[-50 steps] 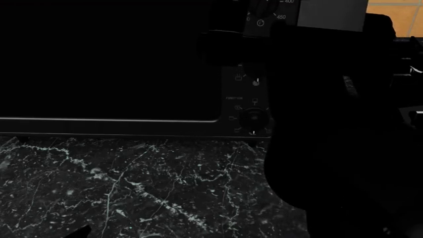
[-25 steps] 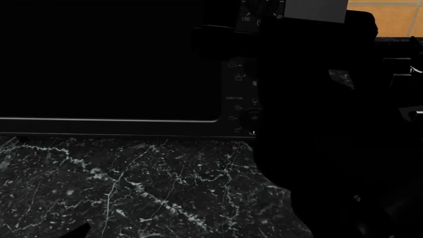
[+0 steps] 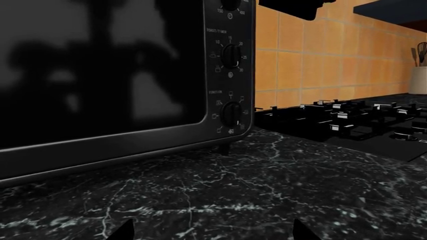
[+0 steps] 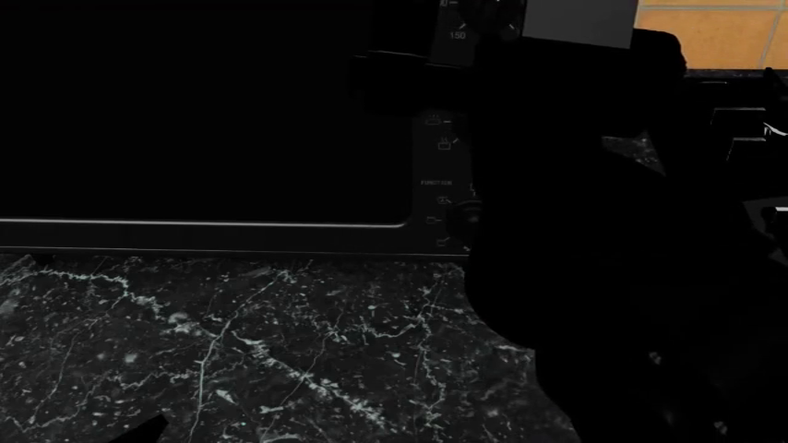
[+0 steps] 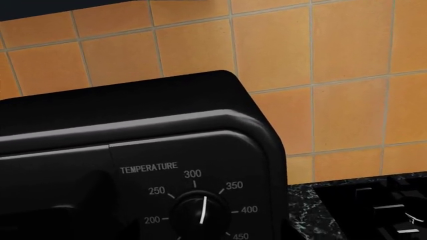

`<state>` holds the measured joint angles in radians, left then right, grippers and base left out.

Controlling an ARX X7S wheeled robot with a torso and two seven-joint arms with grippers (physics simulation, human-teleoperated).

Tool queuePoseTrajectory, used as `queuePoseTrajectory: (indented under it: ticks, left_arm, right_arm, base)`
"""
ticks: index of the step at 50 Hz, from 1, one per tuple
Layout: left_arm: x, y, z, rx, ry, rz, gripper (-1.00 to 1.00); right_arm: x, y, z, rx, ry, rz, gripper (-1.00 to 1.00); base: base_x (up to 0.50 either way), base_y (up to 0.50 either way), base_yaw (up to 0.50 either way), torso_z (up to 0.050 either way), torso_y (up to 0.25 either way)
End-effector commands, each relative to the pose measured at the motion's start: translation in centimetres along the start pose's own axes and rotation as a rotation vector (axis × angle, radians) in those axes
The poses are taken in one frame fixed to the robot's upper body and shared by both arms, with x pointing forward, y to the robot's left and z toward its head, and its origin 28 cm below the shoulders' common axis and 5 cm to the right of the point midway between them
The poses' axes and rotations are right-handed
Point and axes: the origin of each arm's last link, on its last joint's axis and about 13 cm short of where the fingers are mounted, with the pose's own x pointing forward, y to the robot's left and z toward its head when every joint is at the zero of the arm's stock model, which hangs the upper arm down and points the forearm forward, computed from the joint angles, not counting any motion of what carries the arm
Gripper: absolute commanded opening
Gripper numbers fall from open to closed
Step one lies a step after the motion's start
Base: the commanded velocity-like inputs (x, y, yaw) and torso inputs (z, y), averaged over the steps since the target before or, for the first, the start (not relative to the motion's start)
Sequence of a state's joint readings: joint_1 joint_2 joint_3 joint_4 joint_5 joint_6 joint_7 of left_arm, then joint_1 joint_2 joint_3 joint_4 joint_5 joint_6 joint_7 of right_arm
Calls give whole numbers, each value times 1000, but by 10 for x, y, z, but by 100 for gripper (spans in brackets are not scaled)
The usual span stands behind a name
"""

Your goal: Decrease the toaster oven temperature.

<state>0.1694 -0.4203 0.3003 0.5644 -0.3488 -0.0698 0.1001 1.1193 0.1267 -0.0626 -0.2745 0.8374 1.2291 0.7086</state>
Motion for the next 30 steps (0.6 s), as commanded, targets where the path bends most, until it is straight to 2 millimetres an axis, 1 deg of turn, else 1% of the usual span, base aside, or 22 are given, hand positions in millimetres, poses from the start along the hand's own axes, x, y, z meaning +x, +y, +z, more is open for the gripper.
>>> queuePoseTrajectory:
  ticks: [1,2,3,9,19,30]
  left_arm:
    - [0,0,0,2,2,1,100]
    - [0,0,0,1,2,2,100]
    - [0,0,0,2,3,2,100]
    - [0,1,0,1,3,2,100]
    - [0,1,0,4,2,2,100]
    - [0,0,0,6,1,2,100]
  right_arm:
    - [2,0,-1,13,7,6,100]
    - [2,0,-2,15,9,7,100]
    - [2,0,-2,12,9,3,-100]
    - [1,0,-2,-1,10,-2,-100]
    - [0,1,-3,-80,9,2,-100]
    - [2,-7,-11,-334,73,7,-100]
  base:
    - [0,0,0,0,0]
    - [0,0,0,0,0]
    - [0,0,0,0,0]
    - [0,0,0,0,0]
    - [0,0,0,0,0]
    - [0,0,0,0,0]
